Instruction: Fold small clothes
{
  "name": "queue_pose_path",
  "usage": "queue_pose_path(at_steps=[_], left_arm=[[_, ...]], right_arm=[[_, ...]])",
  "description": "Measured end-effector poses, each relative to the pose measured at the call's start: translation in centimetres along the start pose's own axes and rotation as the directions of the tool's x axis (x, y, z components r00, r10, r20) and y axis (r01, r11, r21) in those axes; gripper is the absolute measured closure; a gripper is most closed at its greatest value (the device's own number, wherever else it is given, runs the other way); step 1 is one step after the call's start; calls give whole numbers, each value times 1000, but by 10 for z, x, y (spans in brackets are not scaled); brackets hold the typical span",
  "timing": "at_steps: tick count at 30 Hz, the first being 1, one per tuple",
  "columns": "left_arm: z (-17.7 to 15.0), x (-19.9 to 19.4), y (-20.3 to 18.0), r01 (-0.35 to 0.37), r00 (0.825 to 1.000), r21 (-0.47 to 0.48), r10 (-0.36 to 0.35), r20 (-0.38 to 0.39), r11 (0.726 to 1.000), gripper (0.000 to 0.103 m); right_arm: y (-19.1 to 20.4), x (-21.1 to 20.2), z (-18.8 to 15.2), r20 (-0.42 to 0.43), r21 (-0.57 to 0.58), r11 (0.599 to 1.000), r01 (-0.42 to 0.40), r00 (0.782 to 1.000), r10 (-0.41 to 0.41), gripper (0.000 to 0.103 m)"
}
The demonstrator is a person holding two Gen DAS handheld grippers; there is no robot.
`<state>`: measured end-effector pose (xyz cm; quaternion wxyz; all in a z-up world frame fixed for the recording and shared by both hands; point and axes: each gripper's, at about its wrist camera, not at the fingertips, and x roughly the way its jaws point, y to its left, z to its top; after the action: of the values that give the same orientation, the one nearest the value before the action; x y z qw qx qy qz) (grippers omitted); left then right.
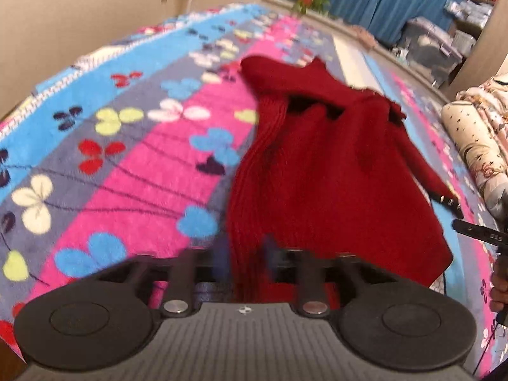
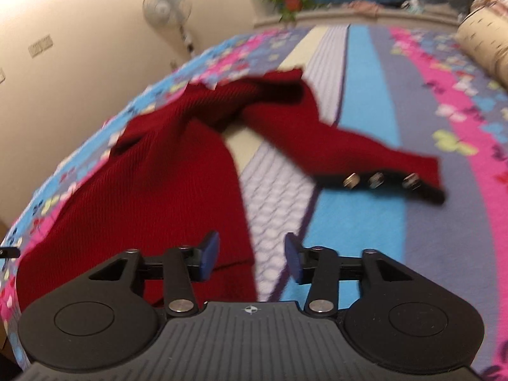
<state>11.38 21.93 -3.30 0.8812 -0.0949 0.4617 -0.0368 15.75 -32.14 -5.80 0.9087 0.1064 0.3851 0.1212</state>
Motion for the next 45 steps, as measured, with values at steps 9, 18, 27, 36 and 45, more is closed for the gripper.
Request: queue_pose_path(at_steps=[9,18,27,36,45], left_arm=[[-3,46,-13,-15,995,39,19,-94,999,64],[-7,9,-53,202,976,120,-210,60,972,87],[-48,-20,-67,329,944,361,-312,-107,872,88],[-43,4,-33,218,973,339,-176,-150,915,60],[-19,18,-36,187,980,170,-171,-102,968,60]], right_arm=[[11,48,-16,-36,10,996,-91,995,92,50],[7,-27,18,119,-32,998,-58,991,61,91],[6,-129,-17,-9,-312,936,163,985,-175,90],[0,-78,-32,-100,-224,973,63,991,-88,53],[-66,-3,-27,-130,-25,957,289,948,-290,51]])
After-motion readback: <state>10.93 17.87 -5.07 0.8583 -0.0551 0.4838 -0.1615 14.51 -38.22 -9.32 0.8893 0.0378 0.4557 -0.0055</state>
